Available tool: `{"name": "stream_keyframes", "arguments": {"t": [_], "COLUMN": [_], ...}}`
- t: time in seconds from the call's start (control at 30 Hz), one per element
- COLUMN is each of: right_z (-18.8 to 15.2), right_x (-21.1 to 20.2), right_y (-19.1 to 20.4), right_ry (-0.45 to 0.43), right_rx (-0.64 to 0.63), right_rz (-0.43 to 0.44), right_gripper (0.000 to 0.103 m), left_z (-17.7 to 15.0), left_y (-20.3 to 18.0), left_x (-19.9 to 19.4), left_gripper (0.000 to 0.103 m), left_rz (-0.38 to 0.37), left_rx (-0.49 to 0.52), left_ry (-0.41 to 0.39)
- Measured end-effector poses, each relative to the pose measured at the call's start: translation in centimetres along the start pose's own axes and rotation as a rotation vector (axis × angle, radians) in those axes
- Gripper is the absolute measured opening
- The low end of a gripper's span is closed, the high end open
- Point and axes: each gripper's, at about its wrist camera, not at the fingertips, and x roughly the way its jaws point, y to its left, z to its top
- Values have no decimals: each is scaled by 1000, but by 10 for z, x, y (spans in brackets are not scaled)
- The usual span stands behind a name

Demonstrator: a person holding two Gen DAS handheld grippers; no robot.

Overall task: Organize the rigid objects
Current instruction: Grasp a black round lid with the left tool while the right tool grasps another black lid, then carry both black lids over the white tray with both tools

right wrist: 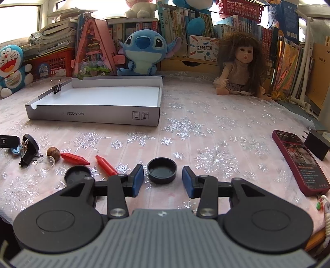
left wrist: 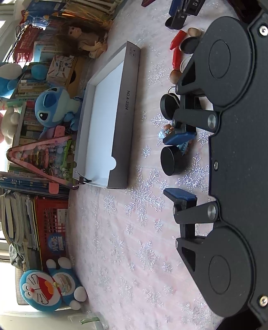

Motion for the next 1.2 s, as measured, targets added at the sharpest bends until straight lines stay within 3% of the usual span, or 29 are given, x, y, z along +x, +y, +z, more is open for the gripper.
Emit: {"name": "stream_keyframes", "arguments": {"t": [0.17, 0.43, 0.57, 0.63, 0.73, 1.2], "right_z": [0, -1, -1, -2, -2, 15], "right_x": [1, 1, 0, 1, 0, -7], "right_y": [-4, -1, 0, 1, 3, 0], "right_ry": [2, 3, 4, 3, -2, -37], "right_rx": [12, 3, 0, -1, -5, 2], "right_rz": [-12, -3, 10, 21, 38, 62], "right_gripper": [48, 49, 50, 46, 37, 36], "left_z": [4, 4, 5, 5, 5, 35], "left_y": [11, 14, 20, 22, 20, 4], "left_x": [-1, 4, 9, 10, 9, -4], "left_gripper": [42, 42, 30, 30, 29, 29], "left_rz": [26, 38, -7, -8, -2, -16], "left_rx": [-65, -75, -131, -148, -135, -66], "left_ry": [-18, -14, -2, -2, -12, -75]}}
